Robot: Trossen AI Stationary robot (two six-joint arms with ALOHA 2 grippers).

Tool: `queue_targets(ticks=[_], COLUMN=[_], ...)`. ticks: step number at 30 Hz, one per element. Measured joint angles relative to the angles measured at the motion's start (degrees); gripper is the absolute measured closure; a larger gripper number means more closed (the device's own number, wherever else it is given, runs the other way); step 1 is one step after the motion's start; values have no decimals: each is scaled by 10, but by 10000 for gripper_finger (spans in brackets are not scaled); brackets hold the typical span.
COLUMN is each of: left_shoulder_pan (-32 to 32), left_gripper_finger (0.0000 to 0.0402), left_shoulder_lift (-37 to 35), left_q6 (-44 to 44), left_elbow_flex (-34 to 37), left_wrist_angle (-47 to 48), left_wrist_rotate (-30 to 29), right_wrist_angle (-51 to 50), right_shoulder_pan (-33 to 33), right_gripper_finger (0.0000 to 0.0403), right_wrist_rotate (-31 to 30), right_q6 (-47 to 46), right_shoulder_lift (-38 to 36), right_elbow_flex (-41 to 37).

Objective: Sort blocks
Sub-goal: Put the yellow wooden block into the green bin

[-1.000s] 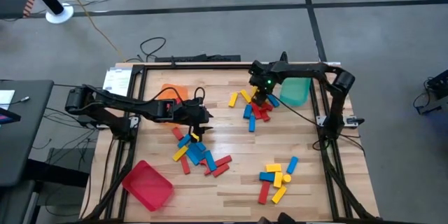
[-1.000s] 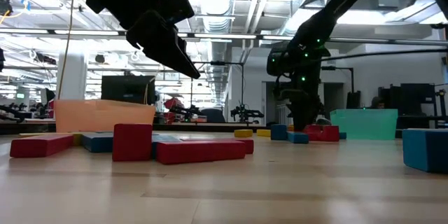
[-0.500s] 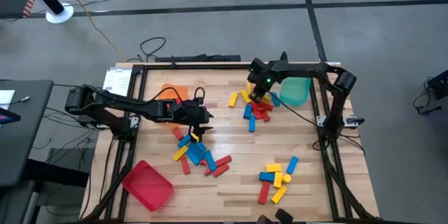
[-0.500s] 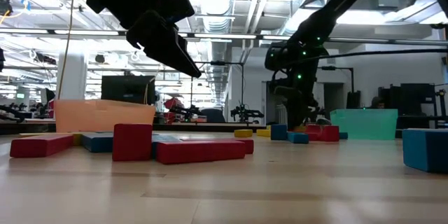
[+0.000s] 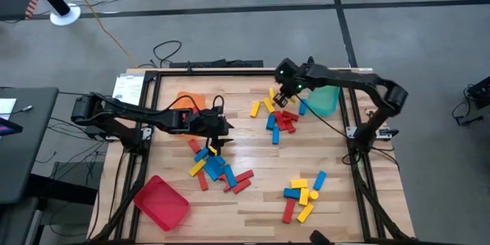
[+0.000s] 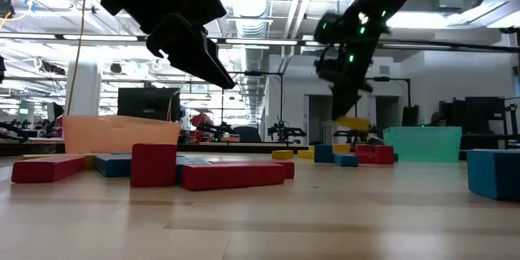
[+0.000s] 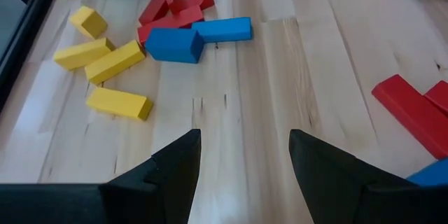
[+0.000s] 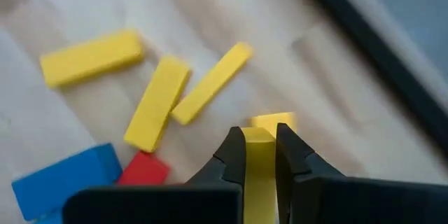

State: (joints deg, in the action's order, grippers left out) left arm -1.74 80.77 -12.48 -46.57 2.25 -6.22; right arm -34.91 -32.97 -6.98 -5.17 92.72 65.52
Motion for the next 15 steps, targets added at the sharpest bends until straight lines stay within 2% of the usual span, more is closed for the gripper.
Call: queue_targets(ticks=[4, 8, 11, 15], left_shoulder_pan=[0, 0, 1, 1], left_gripper_finger=[189, 189, 189, 189], left_shoulder_lift=[0, 0, 0, 0], left_q6=[-11, -13, -15, -15], left_elbow_flex=[0, 0, 0, 0], left_wrist_angle=[-4, -3, 2, 10], left_wrist_rotate=[0, 0, 0, 0], right_wrist_angle=[-37, -115, -148, -131], right_shoulder_pan=[2, -14, -33, -68], right_gripper_finger=[368, 367, 365, 364], right_wrist_rotate=[-75, -130, -149, -151], right_q6=[-32, -80, -111, -132], right_shoulder_lift=[-56, -100, -123, -141], right_elbow_flex=[0, -1, -16, -62])
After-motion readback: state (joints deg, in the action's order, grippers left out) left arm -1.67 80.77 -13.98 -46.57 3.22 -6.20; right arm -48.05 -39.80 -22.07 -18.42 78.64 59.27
